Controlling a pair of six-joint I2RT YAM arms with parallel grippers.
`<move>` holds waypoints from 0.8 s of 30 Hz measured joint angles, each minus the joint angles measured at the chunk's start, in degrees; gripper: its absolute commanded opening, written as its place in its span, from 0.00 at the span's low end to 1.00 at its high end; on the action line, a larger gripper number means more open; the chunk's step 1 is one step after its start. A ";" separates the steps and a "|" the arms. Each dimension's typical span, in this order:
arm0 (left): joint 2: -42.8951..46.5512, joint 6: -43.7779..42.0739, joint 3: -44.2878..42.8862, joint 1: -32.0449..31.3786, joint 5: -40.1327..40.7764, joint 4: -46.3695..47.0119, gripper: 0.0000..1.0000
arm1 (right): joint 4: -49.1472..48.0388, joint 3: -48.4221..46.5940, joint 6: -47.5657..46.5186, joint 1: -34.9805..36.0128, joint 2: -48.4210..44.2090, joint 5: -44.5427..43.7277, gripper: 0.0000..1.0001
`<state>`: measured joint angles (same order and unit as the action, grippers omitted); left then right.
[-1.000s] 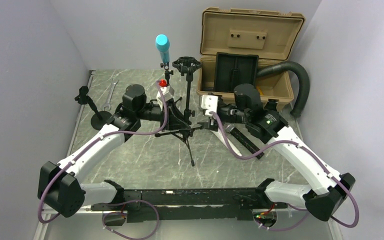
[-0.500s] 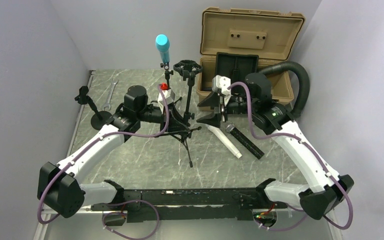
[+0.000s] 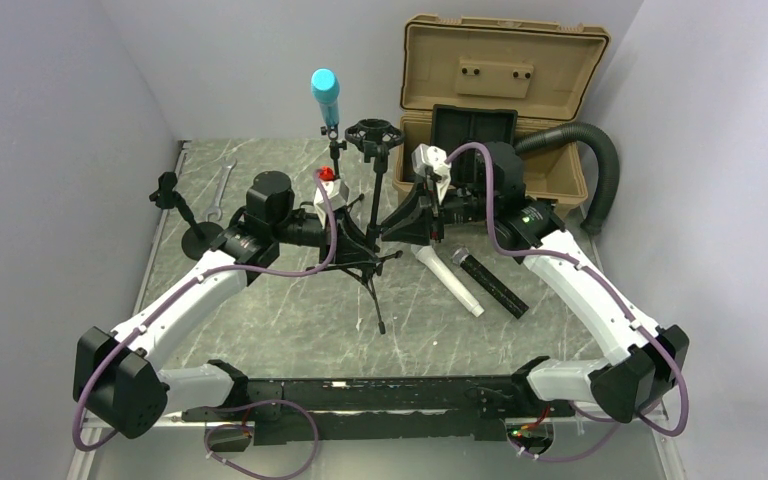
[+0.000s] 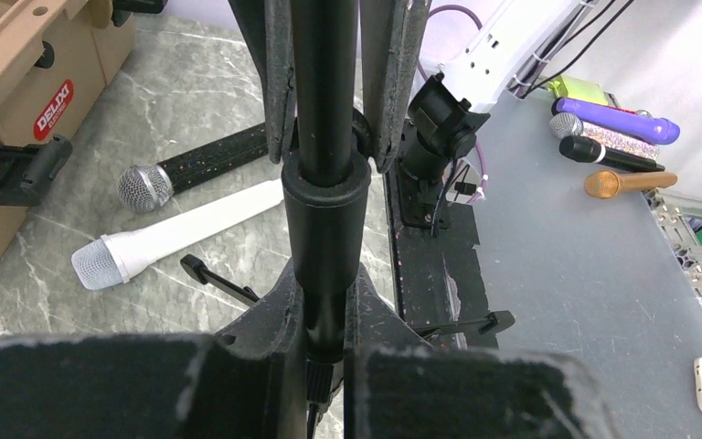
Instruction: Remove the microphone from the stand
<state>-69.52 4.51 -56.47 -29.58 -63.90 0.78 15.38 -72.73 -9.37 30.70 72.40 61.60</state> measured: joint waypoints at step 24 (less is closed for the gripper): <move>-2.01 13.79 2.73 1.92 0.13 11.10 0.00 | 3.30 1.36 -19.32 8.83 -5.03 -27.26 0.07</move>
<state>-71.53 18.31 -53.74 -27.66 -63.77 11.88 18.68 -71.37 -28.69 39.53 67.37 34.35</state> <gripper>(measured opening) 0.126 0.272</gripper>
